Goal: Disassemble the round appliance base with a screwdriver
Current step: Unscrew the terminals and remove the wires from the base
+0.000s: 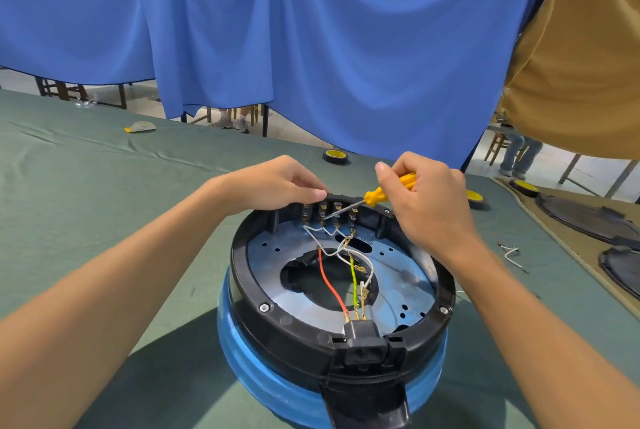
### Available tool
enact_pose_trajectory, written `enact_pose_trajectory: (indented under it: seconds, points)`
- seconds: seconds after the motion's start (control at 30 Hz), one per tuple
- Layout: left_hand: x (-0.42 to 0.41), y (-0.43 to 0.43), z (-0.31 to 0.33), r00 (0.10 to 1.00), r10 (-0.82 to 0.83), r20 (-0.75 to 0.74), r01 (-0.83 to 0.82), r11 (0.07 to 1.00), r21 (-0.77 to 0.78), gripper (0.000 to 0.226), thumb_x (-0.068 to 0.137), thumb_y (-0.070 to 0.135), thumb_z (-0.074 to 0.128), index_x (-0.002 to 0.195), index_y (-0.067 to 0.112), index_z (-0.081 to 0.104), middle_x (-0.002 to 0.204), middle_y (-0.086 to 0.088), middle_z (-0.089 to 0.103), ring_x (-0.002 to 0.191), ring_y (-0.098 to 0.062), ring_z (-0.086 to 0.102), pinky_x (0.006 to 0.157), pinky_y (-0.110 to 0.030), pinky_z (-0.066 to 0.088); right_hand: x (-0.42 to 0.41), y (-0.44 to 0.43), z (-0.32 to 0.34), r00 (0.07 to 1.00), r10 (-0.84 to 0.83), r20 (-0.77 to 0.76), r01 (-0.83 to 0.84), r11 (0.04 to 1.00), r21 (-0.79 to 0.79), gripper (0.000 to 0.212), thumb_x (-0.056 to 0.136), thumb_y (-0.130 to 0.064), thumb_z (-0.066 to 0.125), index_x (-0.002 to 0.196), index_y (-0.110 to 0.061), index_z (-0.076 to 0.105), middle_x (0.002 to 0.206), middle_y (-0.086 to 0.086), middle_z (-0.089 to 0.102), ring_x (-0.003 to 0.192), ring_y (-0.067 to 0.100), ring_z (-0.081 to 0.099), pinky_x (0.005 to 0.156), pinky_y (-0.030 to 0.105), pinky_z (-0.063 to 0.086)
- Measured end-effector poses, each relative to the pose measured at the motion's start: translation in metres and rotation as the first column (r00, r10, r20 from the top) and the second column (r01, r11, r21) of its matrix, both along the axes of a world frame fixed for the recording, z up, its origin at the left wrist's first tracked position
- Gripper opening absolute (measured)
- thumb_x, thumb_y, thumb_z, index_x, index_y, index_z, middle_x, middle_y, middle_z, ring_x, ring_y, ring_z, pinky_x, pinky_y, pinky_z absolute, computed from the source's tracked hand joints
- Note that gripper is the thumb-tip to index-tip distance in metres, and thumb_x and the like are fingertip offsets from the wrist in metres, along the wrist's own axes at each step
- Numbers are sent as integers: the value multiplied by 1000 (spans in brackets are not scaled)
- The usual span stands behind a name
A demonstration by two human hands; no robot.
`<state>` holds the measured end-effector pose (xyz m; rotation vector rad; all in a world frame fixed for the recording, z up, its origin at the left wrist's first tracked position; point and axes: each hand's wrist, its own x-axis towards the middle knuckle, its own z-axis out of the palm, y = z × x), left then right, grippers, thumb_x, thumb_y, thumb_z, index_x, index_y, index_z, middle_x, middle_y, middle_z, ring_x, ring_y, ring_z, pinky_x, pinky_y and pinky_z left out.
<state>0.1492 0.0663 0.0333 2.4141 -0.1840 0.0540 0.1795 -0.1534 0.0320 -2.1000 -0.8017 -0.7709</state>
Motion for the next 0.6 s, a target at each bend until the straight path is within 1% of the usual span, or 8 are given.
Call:
enact_pose_trajectory:
  seconds: [0.03, 0.07, 0.13, 0.2, 0.27, 0.4, 0.53, 0.6]
  points:
    - [-2, 3, -4, 1000, 8, -4, -8, 999, -49, 26, 96, 32, 59, 117, 23, 71, 107, 12, 72, 101, -2, 65, 102, -32, 45, 0, 0, 0, 1000, 13, 1, -13, 1000, 5, 39, 96, -30, 56, 64, -8, 54, 43, -23, 51, 50, 2, 50, 52, 9, 32]
    - [-3, 5, -8, 1000, 17, -4, -17, 996, -93, 25, 95, 32, 60, 116, 24, 72, 105, 12, 73, 101, -3, 66, 102, -33, 46, 0, 0, 0, 1000, 23, 7, -23, 1000, 8, 39, 96, -29, 56, 64, -7, 55, 41, -18, 50, 50, 2, 51, 52, 9, 33]
    - [-3, 7, -14, 999, 39, -6, -40, 986, -165, 22, 95, 29, 61, 114, 26, 73, 103, 12, 73, 100, -4, 66, 102, -33, 47, -1, 1, 0, 999, 24, 22, -24, 1000, 6, 40, 96, -29, 56, 64, -6, 56, 39, -8, 45, 49, 6, 49, 50, 11, 32]
    - [-1, 6, -19, 998, 57, -3, -56, 975, -216, 19, 94, 26, 62, 109, 30, 73, 102, 16, 73, 101, -3, 66, 103, -32, 46, -2, 3, -1, 999, 21, 30, -22, 1000, 1, 40, 96, -30, 56, 65, -6, 56, 41, -8, 42, 50, 12, 45, 49, 13, 29]
    - [0, 5, -22, 998, 60, 3, -58, 969, -242, 17, 93, 25, 63, 103, 36, 73, 101, 20, 72, 102, -1, 64, 104, -29, 43, -3, 4, -2, 999, 31, 36, -31, 1000, -5, 40, 96, -29, 56, 64, -6, 56, 42, -7, 42, 50, 14, 43, 48, 15, 28]
    - [2, 7, -25, 999, 54, -2, -52, 956, -288, 18, 93, 24, 63, 102, 36, 73, 97, 21, 73, 98, 5, 64, 98, -22, 43, -3, 4, -1, 998, 46, 49, -45, 999, -18, 44, 96, -32, 57, 63, -4, 58, 42, -5, 40, 48, 16, 40, 48, 17, 27]
    - [3, 7, -24, 998, 59, -21, -62, 957, -285, 18, 93, 26, 64, 106, 32, 75, 102, 17, 73, 103, -3, 64, 105, -30, 43, -4, 3, -1, 995, 32, 99, -29, 999, -38, 46, 95, -32, 58, 60, -4, 60, 41, -2, 40, 45, 21, 35, 47, 20, 25]
    - [4, 8, -24, 998, 60, -29, -66, 955, -289, 18, 92, 27, 65, 107, 30, 75, 106, 14, 73, 107, -6, 64, 107, -34, 42, -5, 1, -2, 995, 41, 88, -38, 998, -42, 46, 93, -34, 60, 58, -5, 62, 41, 2, 47, 49, 24, 41, 47, 22, 28]
